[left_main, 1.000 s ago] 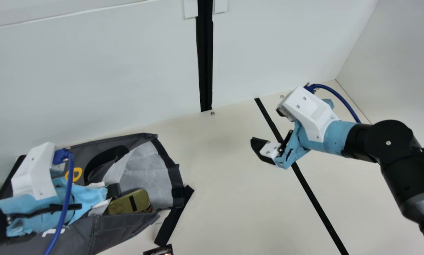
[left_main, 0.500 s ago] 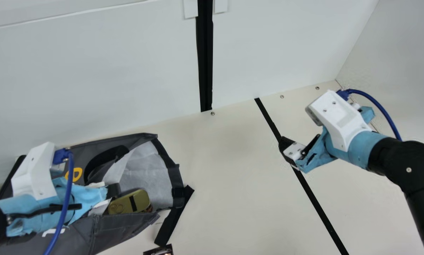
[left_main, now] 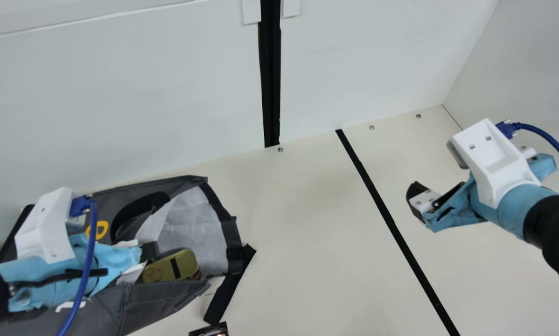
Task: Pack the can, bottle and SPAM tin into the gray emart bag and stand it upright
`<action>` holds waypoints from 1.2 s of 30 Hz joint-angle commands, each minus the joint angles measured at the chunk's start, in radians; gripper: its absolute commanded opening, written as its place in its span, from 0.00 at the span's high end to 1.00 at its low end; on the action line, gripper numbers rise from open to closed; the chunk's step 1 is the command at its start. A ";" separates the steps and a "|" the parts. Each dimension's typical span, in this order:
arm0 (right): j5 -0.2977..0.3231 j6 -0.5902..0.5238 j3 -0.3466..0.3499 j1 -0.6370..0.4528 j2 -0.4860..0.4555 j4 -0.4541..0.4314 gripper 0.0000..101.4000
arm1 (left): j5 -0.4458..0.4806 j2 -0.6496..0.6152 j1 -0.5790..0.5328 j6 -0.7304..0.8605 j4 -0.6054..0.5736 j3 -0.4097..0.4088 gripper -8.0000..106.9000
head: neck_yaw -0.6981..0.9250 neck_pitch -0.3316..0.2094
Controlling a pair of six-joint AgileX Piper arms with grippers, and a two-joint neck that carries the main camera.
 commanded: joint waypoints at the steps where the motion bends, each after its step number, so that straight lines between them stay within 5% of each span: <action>1: 0.018 0.064 -0.011 -0.003 -0.006 -0.033 0.06 | 0.000 0.000 0.000 0.000 0.000 0.000 1.00 | -0.002 -0.023; 36: 0.312 0.639 -0.264 0.163 -0.130 -0.316 0.06 | 0.000 0.000 0.000 0.000 0.000 0.000 1.00 | -0.002 -0.023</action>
